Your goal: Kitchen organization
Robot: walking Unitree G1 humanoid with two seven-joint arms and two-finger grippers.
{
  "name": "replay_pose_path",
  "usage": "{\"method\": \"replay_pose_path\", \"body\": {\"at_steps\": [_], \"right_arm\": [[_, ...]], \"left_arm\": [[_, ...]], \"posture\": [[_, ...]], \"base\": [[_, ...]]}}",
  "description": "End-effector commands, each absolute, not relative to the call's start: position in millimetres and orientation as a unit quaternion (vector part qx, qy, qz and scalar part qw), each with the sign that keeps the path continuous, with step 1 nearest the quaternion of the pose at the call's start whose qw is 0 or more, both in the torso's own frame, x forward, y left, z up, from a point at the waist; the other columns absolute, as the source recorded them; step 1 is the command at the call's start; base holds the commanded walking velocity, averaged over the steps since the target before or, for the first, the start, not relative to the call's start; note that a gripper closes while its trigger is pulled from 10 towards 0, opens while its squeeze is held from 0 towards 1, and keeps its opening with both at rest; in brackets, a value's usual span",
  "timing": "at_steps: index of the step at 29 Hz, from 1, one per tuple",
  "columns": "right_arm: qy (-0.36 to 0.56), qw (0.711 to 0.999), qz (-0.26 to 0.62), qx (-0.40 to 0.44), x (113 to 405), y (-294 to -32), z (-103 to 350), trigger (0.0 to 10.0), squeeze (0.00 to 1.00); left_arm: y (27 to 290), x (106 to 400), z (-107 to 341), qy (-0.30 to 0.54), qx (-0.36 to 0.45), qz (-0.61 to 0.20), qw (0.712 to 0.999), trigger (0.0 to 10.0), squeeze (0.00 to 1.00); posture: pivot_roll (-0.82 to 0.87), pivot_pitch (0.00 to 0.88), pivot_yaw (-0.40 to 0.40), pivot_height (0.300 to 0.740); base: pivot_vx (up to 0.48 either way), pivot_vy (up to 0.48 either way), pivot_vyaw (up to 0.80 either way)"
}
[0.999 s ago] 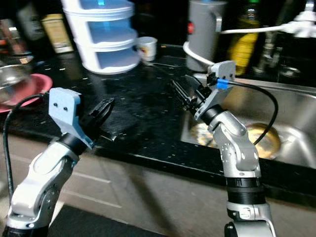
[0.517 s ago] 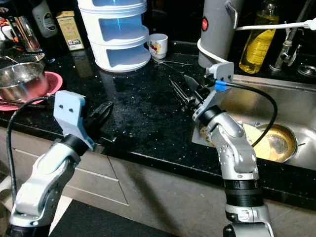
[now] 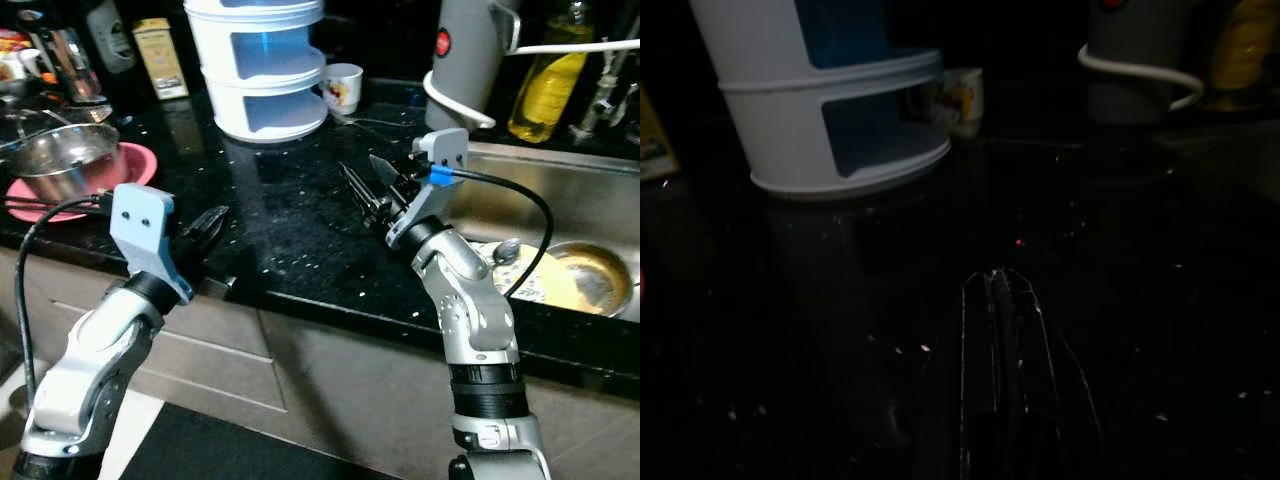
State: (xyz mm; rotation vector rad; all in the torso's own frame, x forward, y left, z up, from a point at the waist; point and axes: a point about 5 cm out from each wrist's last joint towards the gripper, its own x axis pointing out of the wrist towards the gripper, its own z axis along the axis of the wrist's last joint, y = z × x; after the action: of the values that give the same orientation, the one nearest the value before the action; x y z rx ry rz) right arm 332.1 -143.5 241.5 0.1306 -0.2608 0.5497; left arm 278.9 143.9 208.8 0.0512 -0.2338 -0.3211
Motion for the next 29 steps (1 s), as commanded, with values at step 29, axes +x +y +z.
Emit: {"method": "replay_pose_path", "body": {"at_steps": [29], "right_arm": [[-0.120,0.952,0.278,0.053,331.3,-136.5,238.0,10.0,0.00]], "left_arm": [[141.8,281.6,208.4,-0.122,0.021,-0.160,0.979,10.0,0.00]], "posture": [[0.02,0.000,-0.040,0.740]], "base": [[0.000,0.331,0.00]]}}
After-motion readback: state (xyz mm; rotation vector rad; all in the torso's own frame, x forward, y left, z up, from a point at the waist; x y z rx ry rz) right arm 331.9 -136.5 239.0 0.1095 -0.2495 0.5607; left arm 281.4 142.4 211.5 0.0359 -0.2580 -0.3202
